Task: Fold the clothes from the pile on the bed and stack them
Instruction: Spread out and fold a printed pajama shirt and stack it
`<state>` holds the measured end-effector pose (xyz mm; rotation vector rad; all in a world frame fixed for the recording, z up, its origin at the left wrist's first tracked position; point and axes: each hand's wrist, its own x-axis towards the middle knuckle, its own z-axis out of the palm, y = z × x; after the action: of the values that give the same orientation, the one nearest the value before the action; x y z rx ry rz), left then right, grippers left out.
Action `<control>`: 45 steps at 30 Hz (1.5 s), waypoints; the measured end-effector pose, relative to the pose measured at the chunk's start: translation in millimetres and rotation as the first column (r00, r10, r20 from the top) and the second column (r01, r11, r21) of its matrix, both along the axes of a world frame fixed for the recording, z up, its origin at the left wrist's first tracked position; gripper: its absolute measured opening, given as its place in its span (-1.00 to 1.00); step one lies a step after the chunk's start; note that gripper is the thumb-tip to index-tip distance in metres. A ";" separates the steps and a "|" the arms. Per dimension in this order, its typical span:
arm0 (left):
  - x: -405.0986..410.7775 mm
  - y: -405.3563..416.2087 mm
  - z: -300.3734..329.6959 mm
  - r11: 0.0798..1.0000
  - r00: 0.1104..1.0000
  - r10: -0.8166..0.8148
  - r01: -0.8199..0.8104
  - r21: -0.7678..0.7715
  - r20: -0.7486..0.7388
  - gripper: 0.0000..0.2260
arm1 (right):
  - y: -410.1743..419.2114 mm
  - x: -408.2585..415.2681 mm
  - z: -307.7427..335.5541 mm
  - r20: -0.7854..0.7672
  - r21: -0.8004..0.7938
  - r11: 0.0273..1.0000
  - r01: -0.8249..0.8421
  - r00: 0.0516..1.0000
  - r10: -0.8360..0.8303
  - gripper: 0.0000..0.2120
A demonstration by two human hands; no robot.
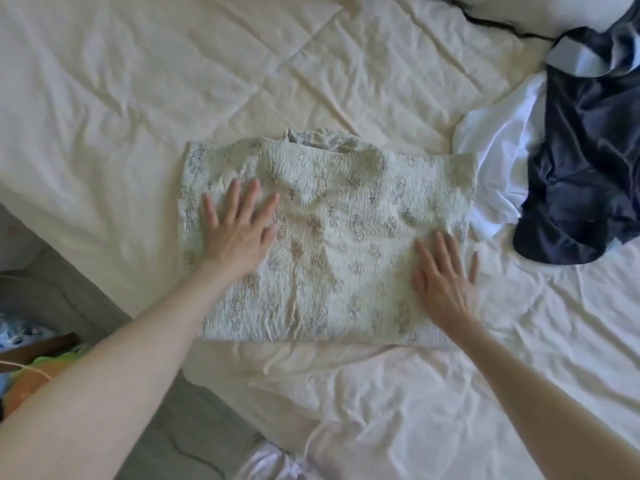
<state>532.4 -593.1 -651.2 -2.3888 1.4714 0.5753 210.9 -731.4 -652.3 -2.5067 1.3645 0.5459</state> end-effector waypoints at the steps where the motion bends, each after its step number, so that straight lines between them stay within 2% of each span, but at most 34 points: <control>1: 7.3 -0.2 5.2 0.999 0.999 0.035 -0.035 0.004 -0.006 -0.49 | -4.1 -6.4 2.1 -0.013 0.003 0.999 0.043 0.999 -0.043 -0.51; 3: 10.0 8.3 15.8 0.996 0.996 0.082 -0.083 -0.016 -0.024 -0.49 | 1.0 -15.7 8.0 -0.014 -0.003 0.996 0.095 0.995 -0.095 -0.49; 5: -3.0 27.8 25.9 0.991 0.992 0.106 -0.112 -0.078 -0.069 -0.49 | 18.3 -18.8 16.6 0.053 -0.002 0.995 0.103 0.993 -0.102 -0.51; 8: -47.1 76.3 33.3 0.988 0.986 0.090 -0.106 -0.116 -0.140 -0.50 | 62.8 -16.5 27.5 0.171 0.058 0.998 0.021 0.985 -0.031 -0.48; 10: -79.5 115.4 35.9 0.991 0.977 0.099 -0.114 -0.068 -0.189 -0.53 | 95.8 -19.4 29.0 0.223 0.111 0.993 -0.045 0.975 0.019 -0.49; 12: -95.9 152.0 35.1 0.984 0.964 0.177 -0.178 0.010 -0.201 -0.50 | 115.8 -29.0 27.9 0.195 0.140 0.990 0.015 0.980 -0.042 -0.53; 15: -87.7 184.4 31.2 0.930 0.917 0.367 -0.363 0.054 -0.154 -0.50 | 119.3 -51.5 24.1 0.008 0.151 0.957 0.247 0.968 -0.251 -0.53; 17: -76.5 187.7 34.6 0.859 0.848 0.495 -0.510 -0.039 -0.191 -0.48 | 114.4 -57.0 25.7 -0.040 0.135 0.937 0.322 0.947 -0.319 -0.51; 18: -71.0 184.6 37.3 0.793 0.790 0.561 -0.599 -0.111 -0.248 -0.50 | 113.4 -53.1 28.7 -0.027 0.126 0.941 0.313 0.950 -0.313 -0.51; 19: -66.1 180.9 39.9 0.682 0.689 0.642 -0.713 -0.159 -0.336 -0.51 | 114.8 -44.7 32.6 0.001 0.116 0.955 0.274 0.961 -0.276 -0.51; 20: -62.2 174.9 41.1 0.527 0.536 0.722 -0.836 -0.154 -0.438 -0.50 | 117.3 -33.7 36.2 0.042 0.105 0.973 0.208 0.976 -0.213 -0.52; 22: -57.6 160.9 41.2 0.172 0.140 0.806 -0.985 0.001 -0.575 -0.53 | 129.0 -5.9 42.4 0.123 0.097 0.995 0.010 0.992 -0.022 -0.50; 24: -55.7 148.6 42.5 -0.140 -0.233 0.732 -0.971 0.193 -0.640 -0.70 | 144.8 22.0 42.9 0.177 0.115 0.975 -0.189 0.970 0.167 -0.48; 25: -55.8 144.4 43.0 -0.252 -0.385 0.660 -0.923 0.292 -0.645 -0.75 | 151.5 33.9 40.6 0.192 0.133 0.961 -0.244 0.957 0.217 -0.46; 26: -56.1 141.7 43.2 -0.339 -0.509 0.588 -0.861 0.380 -0.628 -0.76 | 156.1 43.4 37.3 0.190 0.154 0.952 -0.264 0.954 0.233 -0.45; 27: -55.6 142.0 42.7 -0.401 -0.595 0.527 -0.804 0.440 -0.607 -0.77 | 159.6 50.7 33.3 0.173 0.171 0.950 -0.262 0.957 0.233 -0.43; 29: -54.7 142.9 40.6 -0.462 -0.673 0.446 -0.738 0.492 -0.591 -0.82 | 161.1 58.3 24.3 0.102 0.195 0.949 -0.248 0.967 0.231 -0.42; 31: -54.9 144.4 38.3 -0.477 -0.686 0.398 -0.722 0.501 -0.610 -0.90 | 158.8 60.0 17.1 0.063 0.213 0.944 -0.251 0.968 0.243 -0.42; 34: -59.2 147.4 38.1 -0.474 -0.603 0.411 -0.782 0.405 -0.684 -0.92 | 157.2 59.8 11.9 0.039 0.231 0.934 -0.272 0.962 0.270 -0.42; 37: -71.0 151.6 46.8 -0.404 -0.402 0.497 -0.892 0.205 -0.769 -0.94 | 157.2 64.4 10.3 0.012 0.243 0.933 -0.265 0.963 0.271 -0.41; 41: -84.4 151.2 69.3 -0.237 -0.091 0.578 -0.970 -0.060 -0.811 -0.78 | 155.5 71.5 16.8 0.023 0.329 0.917 -0.226 0.973 0.232 -0.42; 43: -87.9 143.6 82.4 -0.131 0.058 0.628 -0.975 -0.178 -0.776 -0.81 | 150.8 73.8 24.4 0.096 0.414 0.890 -0.190 0.982 0.164 -0.46; 45: -92.8 129.2 96.7 -0.035 0.195 0.641 -0.959 -0.281 -0.743 -0.87 | 144.3 73.1 37.4 0.226 0.523 0.846 -0.107 0.974 -0.017 -0.55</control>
<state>439.6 -463.9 -554.5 -3.9954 -0.2403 0.8350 284.1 -587.1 -614.8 -2.0687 0.9119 0.5434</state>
